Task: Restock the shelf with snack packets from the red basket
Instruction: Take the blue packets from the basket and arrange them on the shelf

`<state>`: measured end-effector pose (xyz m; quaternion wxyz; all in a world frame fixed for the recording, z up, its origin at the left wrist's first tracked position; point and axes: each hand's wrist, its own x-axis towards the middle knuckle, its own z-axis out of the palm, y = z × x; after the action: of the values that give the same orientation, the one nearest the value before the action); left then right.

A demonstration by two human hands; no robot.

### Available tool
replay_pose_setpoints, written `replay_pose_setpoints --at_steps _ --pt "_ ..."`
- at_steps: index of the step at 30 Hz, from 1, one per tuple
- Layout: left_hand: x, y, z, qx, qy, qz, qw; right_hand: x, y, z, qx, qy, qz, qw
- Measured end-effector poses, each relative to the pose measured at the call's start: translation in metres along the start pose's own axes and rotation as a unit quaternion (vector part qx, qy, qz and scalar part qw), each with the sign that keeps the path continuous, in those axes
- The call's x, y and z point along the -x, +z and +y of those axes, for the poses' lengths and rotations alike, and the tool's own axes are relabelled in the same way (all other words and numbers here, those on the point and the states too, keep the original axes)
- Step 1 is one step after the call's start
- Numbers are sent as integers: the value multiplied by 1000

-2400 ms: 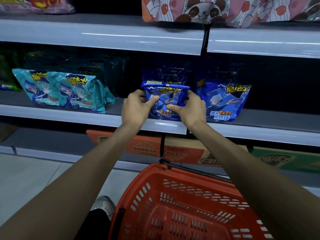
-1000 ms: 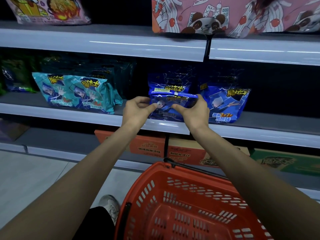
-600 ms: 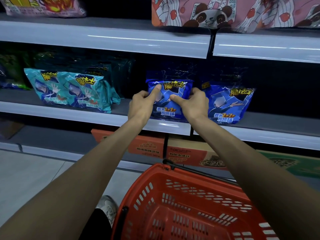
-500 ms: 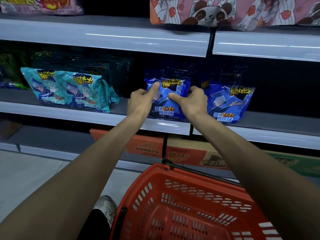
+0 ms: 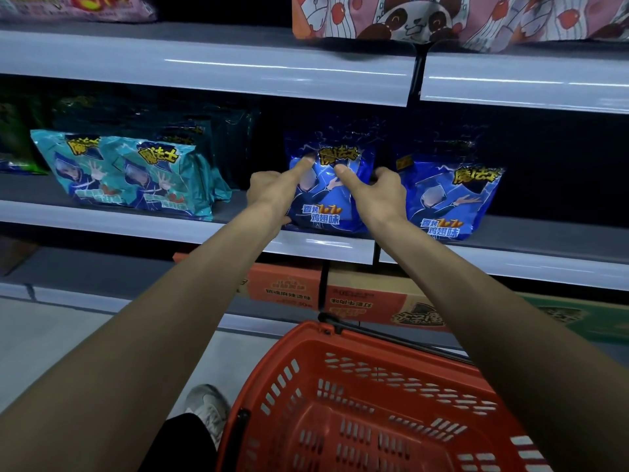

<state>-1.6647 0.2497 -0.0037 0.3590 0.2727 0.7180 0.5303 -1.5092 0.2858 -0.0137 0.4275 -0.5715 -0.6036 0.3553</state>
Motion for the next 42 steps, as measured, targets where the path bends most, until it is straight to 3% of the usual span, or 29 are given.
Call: replay_pose_setpoints --at_steps 12,42 --pt "9 -8 -5 5 18 -31 999 19 -6 4 -37 17 -23 999" --pt "63 -47 0 -1 36 -9 999 55 -17 -12 -47 -32 50 997"
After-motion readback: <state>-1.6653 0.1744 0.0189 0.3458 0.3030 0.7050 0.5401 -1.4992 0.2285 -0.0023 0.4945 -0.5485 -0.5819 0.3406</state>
